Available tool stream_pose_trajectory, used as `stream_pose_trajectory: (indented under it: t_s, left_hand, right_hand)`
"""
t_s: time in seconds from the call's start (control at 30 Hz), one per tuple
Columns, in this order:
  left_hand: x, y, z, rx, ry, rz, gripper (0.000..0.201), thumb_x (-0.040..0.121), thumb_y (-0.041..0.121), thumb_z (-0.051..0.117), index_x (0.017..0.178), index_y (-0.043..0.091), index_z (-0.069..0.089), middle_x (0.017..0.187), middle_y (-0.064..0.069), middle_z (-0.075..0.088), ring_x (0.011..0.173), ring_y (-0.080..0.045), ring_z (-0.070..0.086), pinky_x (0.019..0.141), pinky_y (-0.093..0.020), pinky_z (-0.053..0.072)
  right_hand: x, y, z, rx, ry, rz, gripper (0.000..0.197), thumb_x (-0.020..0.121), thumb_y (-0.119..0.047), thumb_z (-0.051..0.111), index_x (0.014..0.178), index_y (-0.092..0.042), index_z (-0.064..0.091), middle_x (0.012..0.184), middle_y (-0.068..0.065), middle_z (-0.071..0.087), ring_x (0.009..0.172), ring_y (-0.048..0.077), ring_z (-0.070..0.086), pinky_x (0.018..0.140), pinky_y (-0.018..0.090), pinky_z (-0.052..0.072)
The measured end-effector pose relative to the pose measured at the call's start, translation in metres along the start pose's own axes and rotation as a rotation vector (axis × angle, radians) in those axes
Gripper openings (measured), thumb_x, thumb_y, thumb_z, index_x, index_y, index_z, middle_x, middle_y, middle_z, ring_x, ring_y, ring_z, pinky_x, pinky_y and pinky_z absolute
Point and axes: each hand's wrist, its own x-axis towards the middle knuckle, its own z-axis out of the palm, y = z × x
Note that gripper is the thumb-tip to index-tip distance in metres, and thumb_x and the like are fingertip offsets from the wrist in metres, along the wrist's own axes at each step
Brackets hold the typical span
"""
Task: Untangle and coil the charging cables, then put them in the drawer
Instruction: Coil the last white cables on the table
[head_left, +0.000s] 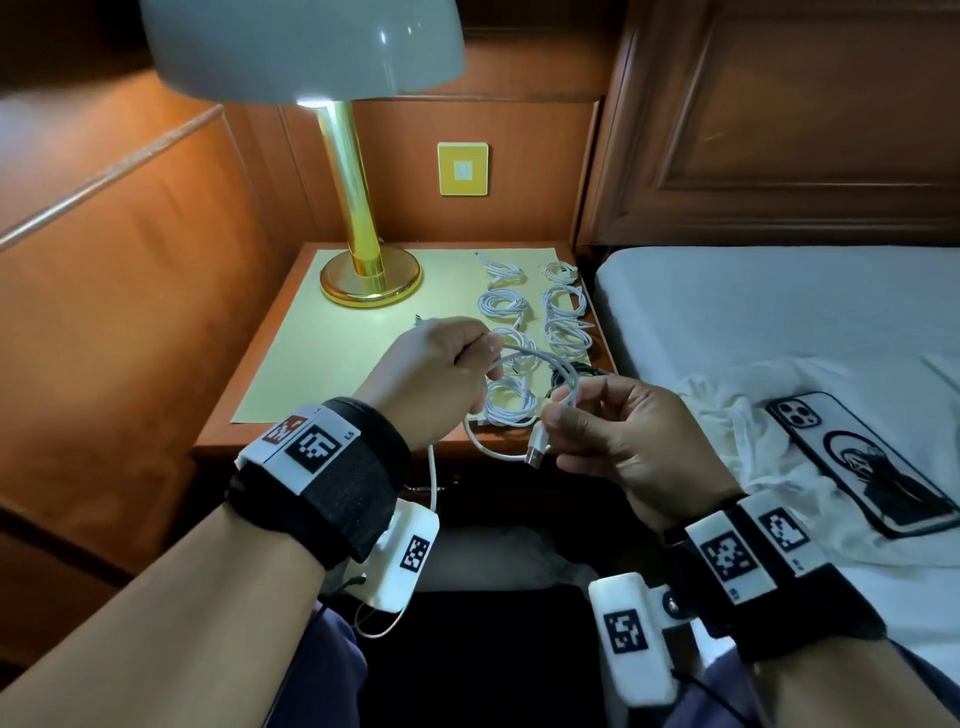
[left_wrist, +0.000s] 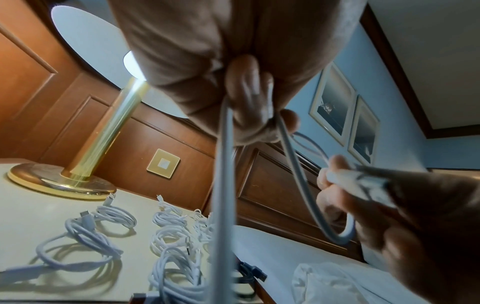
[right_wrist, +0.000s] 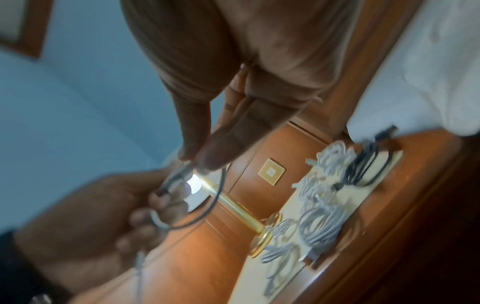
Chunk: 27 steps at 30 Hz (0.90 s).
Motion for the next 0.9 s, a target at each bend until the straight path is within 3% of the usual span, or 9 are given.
stream_pose_trajectory:
  t_s: [0.13, 0.23, 0.3, 0.4, 0.5, 0.57, 0.63, 0.7, 0.9]
  left_hand:
    - [-0.005, 0.005, 0.004, -0.115, -0.093, -0.069, 0.038, 0.107, 0.028, 0.041, 0.077, 0.012, 0.058, 0.050, 0.003, 0.050, 0.038, -0.011, 0.036, 0.039, -0.020, 0.031]
    - [-0.007, 0.008, 0.007, -0.181, -0.131, -0.109, 0.037, 0.107, 0.030, 0.042, 0.078, 0.012, 0.057, 0.053, 0.001, 0.047, 0.040, -0.011, 0.035, 0.038, -0.020, 0.030]
    - [-0.005, 0.006, 0.008, -0.130, -0.093, -0.070, 0.036, 0.106, 0.030, 0.043, 0.076, 0.015, 0.057, 0.056, 0.002, 0.048, 0.046, -0.013, 0.039, 0.044, -0.024, 0.033]
    - [-0.002, -0.001, 0.006, -0.038, -0.007, -0.017, 0.035, 0.105, 0.028, 0.043, 0.075, 0.020, 0.057, 0.063, 0.004, 0.049, 0.059, -0.018, 0.043, 0.057, -0.030, 0.036]
    - [-0.002, -0.002, 0.001, -0.030, 0.046, -0.004, 0.032, 0.105, 0.025, 0.044, 0.078, 0.017, 0.060, 0.065, 0.008, 0.049, 0.060, -0.014, 0.042, 0.059, -0.030, 0.036]
    - [-0.002, -0.001, -0.002, -0.022, 0.048, 0.013, 0.032, 0.105, 0.026, 0.045, 0.081, 0.015, 0.062, 0.066, 0.007, 0.050, 0.061, -0.012, 0.043, 0.060, -0.029, 0.035]
    - [-0.002, -0.001, -0.004, -0.011, 0.040, 0.042, 0.032, 0.105, 0.027, 0.046, 0.081, 0.014, 0.063, 0.069, 0.001, 0.052, 0.063, -0.014, 0.043, 0.061, -0.029, 0.035]
    - [-0.003, -0.002, -0.006, -0.012, 0.028, 0.056, 0.033, 0.105, 0.028, 0.047, 0.079, 0.016, 0.063, 0.071, -0.007, 0.052, 0.064, -0.017, 0.042, 0.061, -0.030, 0.035]
    - [-0.003, -0.003, -0.011, -0.082, 0.026, 0.074, 0.033, 0.102, 0.030, 0.054, 0.079, 0.013, 0.070, 0.057, 0.007, 0.050, 0.053, -0.011, 0.041, 0.054, -0.025, 0.037]
  right_hand:
    - [0.002, 0.008, 0.000, -0.330, 0.205, -0.156, 0.029, 0.080, -0.022, 0.083, 0.076, -0.011, 0.057, 0.062, -0.003, 0.051, 0.042, 0.011, 0.051, 0.044, 0.028, 0.053]
    - [0.008, 0.013, -0.001, -0.404, 0.270, -0.194, 0.020, 0.086, -0.017, 0.077, 0.088, -0.015, 0.058, 0.067, -0.002, 0.046, 0.050, 0.016, 0.051, 0.039, 0.025, 0.050]
    - [0.010, 0.015, -0.002, -0.398, 0.239, -0.170, 0.016, 0.088, -0.014, 0.075, 0.096, -0.017, 0.062, 0.072, 0.003, 0.049, 0.056, 0.014, 0.055, 0.043, 0.026, 0.052]
    - [0.009, 0.017, -0.004, -0.372, 0.135, -0.167, 0.007, 0.086, -0.016, 0.077, 0.088, -0.018, 0.070, 0.070, 0.003, 0.054, 0.061, 0.012, 0.056, 0.051, 0.030, 0.055]
    - [0.007, 0.015, -0.004, -0.359, 0.091, -0.190, 0.001, 0.088, -0.018, 0.075, 0.089, -0.019, 0.074, 0.076, 0.005, 0.060, 0.059, 0.014, 0.056, 0.055, 0.036, 0.057]
    - [0.006, 0.012, -0.001, -0.313, 0.069, -0.172, 0.008, 0.094, -0.022, 0.069, 0.096, -0.017, 0.075, 0.089, 0.005, 0.071, 0.055, 0.014, 0.057, 0.055, 0.037, 0.055]
    - [0.006, 0.011, 0.001, -0.225, 0.008, -0.149, 0.016, 0.100, -0.021, 0.059, 0.103, -0.015, 0.074, 0.096, 0.005, 0.072, 0.058, 0.016, 0.059, 0.052, 0.034, 0.049]
    - [0.005, 0.010, 0.002, -0.178, -0.056, -0.153, 0.020, 0.103, -0.019, 0.053, 0.107, -0.011, 0.072, 0.094, 0.006, 0.071, 0.060, 0.017, 0.060, 0.051, 0.030, 0.046]
    - [0.003, 0.002, 0.004, 0.126, -0.114, -0.096, 0.022, 0.096, -0.020, 0.052, 0.091, -0.003, 0.066, 0.073, 0.007, 0.063, 0.044, 0.012, 0.048, 0.043, 0.023, 0.038]
